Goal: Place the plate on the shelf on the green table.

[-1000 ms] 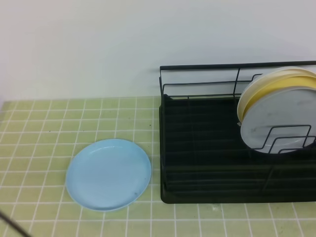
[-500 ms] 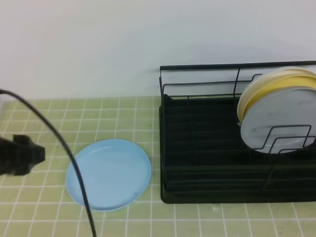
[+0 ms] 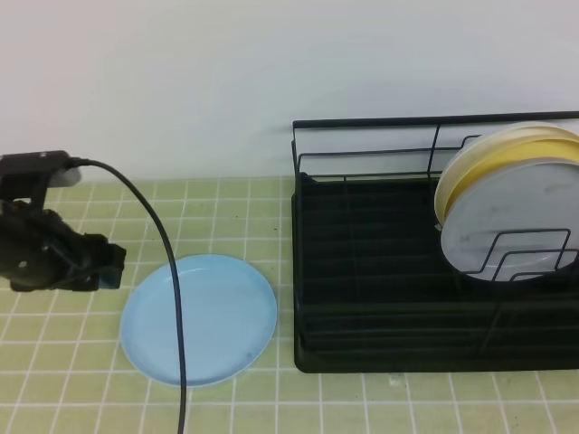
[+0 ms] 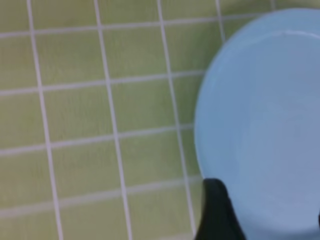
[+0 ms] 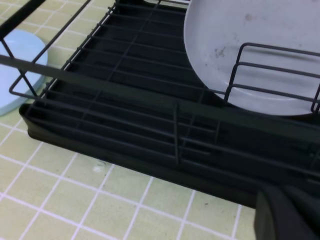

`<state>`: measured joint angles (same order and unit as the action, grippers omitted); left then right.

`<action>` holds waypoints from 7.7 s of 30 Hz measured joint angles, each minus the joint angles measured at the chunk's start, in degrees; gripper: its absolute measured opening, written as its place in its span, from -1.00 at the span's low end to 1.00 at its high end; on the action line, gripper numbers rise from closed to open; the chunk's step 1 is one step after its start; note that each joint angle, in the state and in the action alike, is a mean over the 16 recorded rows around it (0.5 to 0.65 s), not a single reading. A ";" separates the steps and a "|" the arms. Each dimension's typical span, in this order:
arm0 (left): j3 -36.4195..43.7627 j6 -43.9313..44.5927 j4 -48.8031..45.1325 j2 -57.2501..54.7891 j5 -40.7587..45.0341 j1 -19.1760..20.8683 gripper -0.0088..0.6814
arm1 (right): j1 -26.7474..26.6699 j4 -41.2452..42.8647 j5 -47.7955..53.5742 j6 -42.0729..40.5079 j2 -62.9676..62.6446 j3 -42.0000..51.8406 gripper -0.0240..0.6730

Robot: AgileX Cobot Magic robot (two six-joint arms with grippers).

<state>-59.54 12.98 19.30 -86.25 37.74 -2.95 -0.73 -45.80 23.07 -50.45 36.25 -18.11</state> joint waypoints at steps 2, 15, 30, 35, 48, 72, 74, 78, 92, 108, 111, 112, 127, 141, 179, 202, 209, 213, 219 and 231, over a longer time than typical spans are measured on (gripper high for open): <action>-1.09 0.46 0.23 -2.78 -0.83 0.00 0.16 | 0.00 -0.11 0.09 -0.31 0.00 0.00 -0.93; -5.46 1.36 2.02 -16.10 -3.20 -0.01 0.00 | 0.00 -0.29 0.39 -1.12 0.00 0.01 -0.94; -5.95 3.79 4.11 -20.46 -4.23 -0.96 -0.01 | 0.00 -0.09 0.47 -2.16 0.00 0.03 -0.94; -5.96 4.47 4.02 -20.49 -4.96 -1.27 -0.01 | 0.00 -0.09 0.49 -2.80 0.01 0.03 -0.94; -5.97 4.82 3.48 -20.63 -5.91 -1.32 -0.01 | -0.02 -0.09 0.51 -3.39 0.06 0.03 -0.94; -6.06 4.90 2.53 -22.92 -6.76 -1.38 -0.77 | -0.06 -0.16 0.51 -3.40 0.20 0.03 -0.94; -6.06 4.58 2.45 -22.70 -7.12 -1.38 -0.84 | -0.06 -0.16 0.51 -3.40 0.20 0.03 -0.94; -6.06 3.08 1.93 -21.53 -8.22 -1.35 -0.92 | -0.06 -0.16 0.51 -3.40 0.21 0.03 -0.94; -6.06 -0.54 3.95 -7.72 -12.80 -1.19 -0.96 | -0.06 -0.16 1.10 -3.99 0.23 0.13 -0.94; -6.06 36.77 47.08 11.40 -2.10 -1.75 -0.96 | -0.06 -24.08 12.27 -15.79 -0.15 -8.00 -0.90; -6.06 44.47 55.63 12.68 2.05 -3.22 -0.96 | -0.06 -32.36 15.41 -18.88 -0.24 -11.21 -0.79; -6.06 46.64 57.93 12.94 3.11 -3.98 -0.96 | -0.06 -34.86 16.28 -19.84 -0.27 -12.18 -0.74; -6.00 59.16 68.69 13.40 -6.39 -25.00 -0.96 | -0.06 -47.71 17.92 -21.08 -0.37 -17.25 0.24; -5.95 66.23 73.04 13.44 -10.56 -32.03 -0.88 | -0.02 -47.69 11.78 -22.55 -0.37 -17.25 -0.35; -1.32 21.52 6.37 37.71 -12.23 -30.87 -0.97 | -0.04 -32.20 -4.95 -75.45 10.01 -26.20 -0.76; 23.20 -32.18 -46.86 55.38 -17.17 -29.84 -0.97 | -0.04 -7.33 6.58 -75.82 34.74 -40.02 -0.76; 23.89 -39.33 -55.17 55.47 -15.49 -29.84 -0.97 | -0.04 -3.31 7.57 -75.99 37.04 -41.36 -0.76; 23.93 -41.59 -57.66 55.47 -15.01 -29.84 -0.97 | -0.04 -2.71 7.13 -76.61 37.71 -41.57 -0.76; 23.93 -42.83 -58.93 55.47 -14.58 -29.84 -0.97 | -0.04 -2.65 6.35 -77.61 38.46 -41.71 -0.76; 23.93 -43.47 -59.22 55.47 -14.52 -29.84 -0.97 | -0.04 -1.39 6.21 -78.45 41.46 -41.76 -0.76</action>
<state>-35.61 -30.49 -39.93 -30.78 23.23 -32.79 -0.77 -47.20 29.29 -128.90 77.71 -59.87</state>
